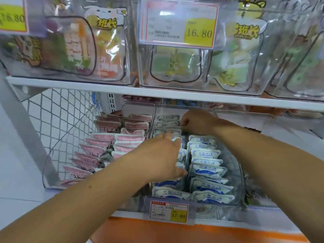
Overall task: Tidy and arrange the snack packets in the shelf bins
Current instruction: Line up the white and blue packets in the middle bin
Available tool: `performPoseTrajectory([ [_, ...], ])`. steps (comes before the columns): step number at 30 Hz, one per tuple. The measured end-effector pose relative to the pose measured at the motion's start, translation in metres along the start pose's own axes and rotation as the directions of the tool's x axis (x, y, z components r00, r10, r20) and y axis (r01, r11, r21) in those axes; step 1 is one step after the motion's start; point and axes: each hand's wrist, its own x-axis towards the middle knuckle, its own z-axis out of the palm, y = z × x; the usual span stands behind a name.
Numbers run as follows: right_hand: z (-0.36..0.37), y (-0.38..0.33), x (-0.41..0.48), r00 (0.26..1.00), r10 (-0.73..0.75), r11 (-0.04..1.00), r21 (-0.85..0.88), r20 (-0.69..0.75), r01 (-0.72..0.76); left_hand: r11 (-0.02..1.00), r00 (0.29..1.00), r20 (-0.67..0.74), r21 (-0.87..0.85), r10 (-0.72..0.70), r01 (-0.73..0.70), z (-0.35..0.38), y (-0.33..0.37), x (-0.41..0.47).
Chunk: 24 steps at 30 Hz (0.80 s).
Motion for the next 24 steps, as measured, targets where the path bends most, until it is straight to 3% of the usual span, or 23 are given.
performPoseTrajectory([
  [6, 0.001, 0.008, 0.002, 1.000, 0.008, 0.999, 0.036, 0.000, -0.008, 0.997, 0.998, 0.012, 0.026, -0.067, 0.067, 0.010, 0.007, 0.008],
  [9, -0.010, 0.010, -0.001, 1.000, -0.005, 0.990, 0.139, 0.021, 0.002, 0.992, 0.997, -0.004, -0.107, -0.071, 0.070, 0.006, 0.006, 0.006],
  [13, -0.019, 0.018, -0.007, 0.999, 0.018, 0.975, 0.223, -0.031, -0.010, 0.958, 0.979, -0.162, -0.277, -0.124, 0.075, 0.008, 0.012, 0.027],
  [17, -0.022, 0.022, -0.016, 0.998, 0.055, 0.865, 0.498, 0.032, -0.064, 0.972, 0.971, -0.214, -0.227, -0.106, 0.056, 0.019, 0.021, 0.052],
  [20, -0.023, 0.021, -0.017, 0.995, -0.002, 0.958, 0.287, 0.101, -0.027, 0.979, 0.958, -0.246, -0.174, -0.145, 0.104, 0.025, 0.020, 0.061],
  [24, -0.026, 0.027, -0.007, 1.000, -0.005, 0.992, 0.130, 0.023, 0.001, 0.955, 0.964, -0.190, -0.268, -0.184, 0.130, 0.024, 0.019, 0.069],
])
